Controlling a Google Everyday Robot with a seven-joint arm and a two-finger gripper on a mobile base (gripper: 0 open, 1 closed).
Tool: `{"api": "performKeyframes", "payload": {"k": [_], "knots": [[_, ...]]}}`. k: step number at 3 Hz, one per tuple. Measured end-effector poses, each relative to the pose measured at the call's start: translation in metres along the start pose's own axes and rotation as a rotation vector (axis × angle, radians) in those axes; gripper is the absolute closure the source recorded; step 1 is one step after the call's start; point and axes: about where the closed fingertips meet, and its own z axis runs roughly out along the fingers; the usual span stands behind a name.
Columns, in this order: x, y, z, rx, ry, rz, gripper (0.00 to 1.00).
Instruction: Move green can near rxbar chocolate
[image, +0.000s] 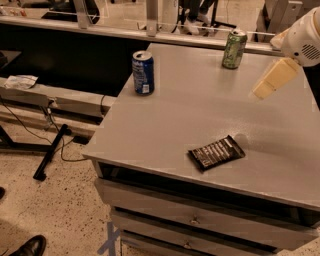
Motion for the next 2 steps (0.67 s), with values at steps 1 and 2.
{"api": "performKeyframes", "payload": {"k": [1, 2], "knots": [[-0.003, -0.022, 0.021, 0.039, -0.082, 0.096, 0.00], [-0.007, -0.060, 0.053, 0.100, -0.196, 0.215, 0.00]]}}
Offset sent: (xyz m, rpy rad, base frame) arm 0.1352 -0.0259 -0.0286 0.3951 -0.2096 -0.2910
